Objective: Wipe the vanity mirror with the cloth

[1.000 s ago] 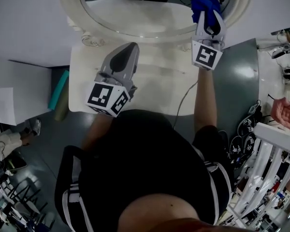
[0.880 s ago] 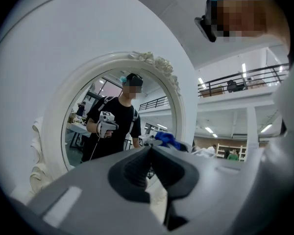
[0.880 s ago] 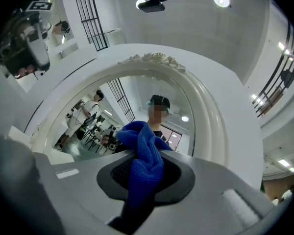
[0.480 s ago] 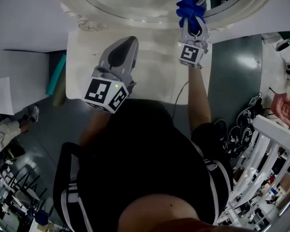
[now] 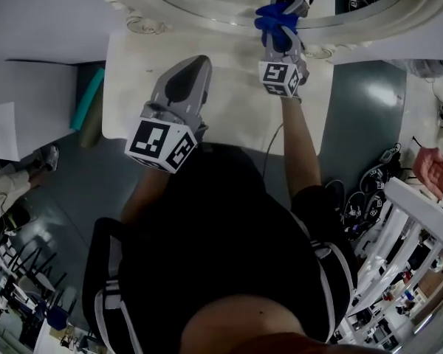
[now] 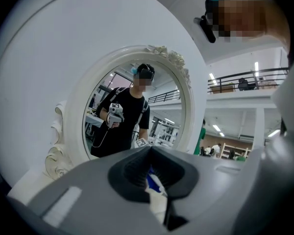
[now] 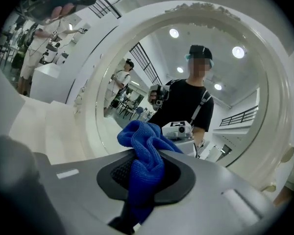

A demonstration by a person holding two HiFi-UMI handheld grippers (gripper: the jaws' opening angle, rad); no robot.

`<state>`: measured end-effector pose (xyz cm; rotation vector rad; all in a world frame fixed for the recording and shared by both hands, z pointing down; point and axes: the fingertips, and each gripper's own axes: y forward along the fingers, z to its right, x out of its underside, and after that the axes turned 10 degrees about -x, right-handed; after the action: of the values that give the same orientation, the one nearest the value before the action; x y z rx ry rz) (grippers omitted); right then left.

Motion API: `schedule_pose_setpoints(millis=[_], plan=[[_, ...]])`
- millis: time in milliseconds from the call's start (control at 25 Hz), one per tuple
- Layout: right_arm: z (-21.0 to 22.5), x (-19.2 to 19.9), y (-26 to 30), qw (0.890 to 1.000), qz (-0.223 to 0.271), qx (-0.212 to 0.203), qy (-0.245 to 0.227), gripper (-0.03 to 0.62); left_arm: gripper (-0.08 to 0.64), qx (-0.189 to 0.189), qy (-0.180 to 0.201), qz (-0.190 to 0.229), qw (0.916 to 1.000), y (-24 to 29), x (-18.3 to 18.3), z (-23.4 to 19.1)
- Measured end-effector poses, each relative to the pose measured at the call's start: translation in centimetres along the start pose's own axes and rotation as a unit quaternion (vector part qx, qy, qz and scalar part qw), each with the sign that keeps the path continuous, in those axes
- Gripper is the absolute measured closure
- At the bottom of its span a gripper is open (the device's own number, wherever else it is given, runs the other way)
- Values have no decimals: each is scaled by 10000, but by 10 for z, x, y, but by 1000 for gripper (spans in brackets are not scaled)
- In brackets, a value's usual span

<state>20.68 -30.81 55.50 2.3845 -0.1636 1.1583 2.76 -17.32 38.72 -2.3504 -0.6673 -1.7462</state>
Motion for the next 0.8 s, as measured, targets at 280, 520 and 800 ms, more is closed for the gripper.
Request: schedule_pose_setpoints(millis=[280, 520, 800], plan=[[-55, -3, 30, 9934, -710, -858, 293, 543, 549, -251, -80, 9, 9997, -25, -6, -29], [-82, -5, 52, 9845, -779, -1347, 811, 543, 549, -458, -187, 61, 9988, -38, -2, -50], [-114, -21, 74, 9700, -754, -1960, 1225, 543, 549, -599, -233, 141, 9978, -53, -1, -65]])
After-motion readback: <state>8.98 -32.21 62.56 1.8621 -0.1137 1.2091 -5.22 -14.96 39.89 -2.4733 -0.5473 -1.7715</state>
